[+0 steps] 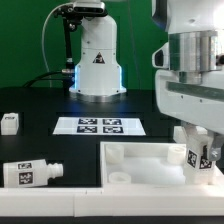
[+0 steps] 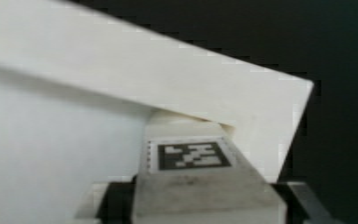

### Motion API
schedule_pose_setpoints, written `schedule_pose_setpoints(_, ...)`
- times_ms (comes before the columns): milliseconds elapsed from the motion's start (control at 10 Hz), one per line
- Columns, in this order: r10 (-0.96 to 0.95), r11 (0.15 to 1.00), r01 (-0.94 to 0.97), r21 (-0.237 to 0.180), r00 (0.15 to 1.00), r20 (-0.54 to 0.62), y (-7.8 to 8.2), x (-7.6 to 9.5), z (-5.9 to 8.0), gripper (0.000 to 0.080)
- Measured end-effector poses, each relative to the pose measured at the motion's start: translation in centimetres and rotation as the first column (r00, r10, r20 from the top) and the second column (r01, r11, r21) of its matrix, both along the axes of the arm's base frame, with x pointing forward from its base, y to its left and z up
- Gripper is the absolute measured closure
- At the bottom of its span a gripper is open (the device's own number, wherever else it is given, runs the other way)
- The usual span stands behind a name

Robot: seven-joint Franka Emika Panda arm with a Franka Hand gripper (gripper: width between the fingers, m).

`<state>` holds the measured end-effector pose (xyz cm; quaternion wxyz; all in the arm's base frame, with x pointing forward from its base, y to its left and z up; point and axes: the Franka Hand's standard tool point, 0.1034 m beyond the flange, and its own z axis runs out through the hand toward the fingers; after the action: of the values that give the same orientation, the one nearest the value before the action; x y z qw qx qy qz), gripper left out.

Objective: Assemble square table

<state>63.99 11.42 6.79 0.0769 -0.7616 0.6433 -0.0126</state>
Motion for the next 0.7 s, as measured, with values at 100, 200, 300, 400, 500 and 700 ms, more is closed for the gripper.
schedule_pose_setpoints(100,-0.038,0.999,0.038,0.004,0.999,-0.003,0.07,-0.01,0.00,0.0511)
schedule_pose_setpoints(200,-0.101,0.995,0.101,0.011,0.995,-0.010,0.07,-0.01,0.00,0.0511)
schedule_pose_setpoints(300,-0.168,0.985,0.169,0.022,0.986,-0.018,0.06,-0.01,-0.01,0.0511)
schedule_pose_setpoints(400,-0.250,0.967,0.251,0.042,0.968,-0.026,-0.07,0.07,-0.01,0.0511)
schedule_pose_setpoints(500,-0.353,0.930,0.356,0.093,0.935,-0.046,-0.34,0.14,-0.05,0.0511)
schedule_pose_setpoints(700,-0.486,0.861,0.492,0.131,0.871,-0.078,-0.22,0.15,-0.09,0.0511)
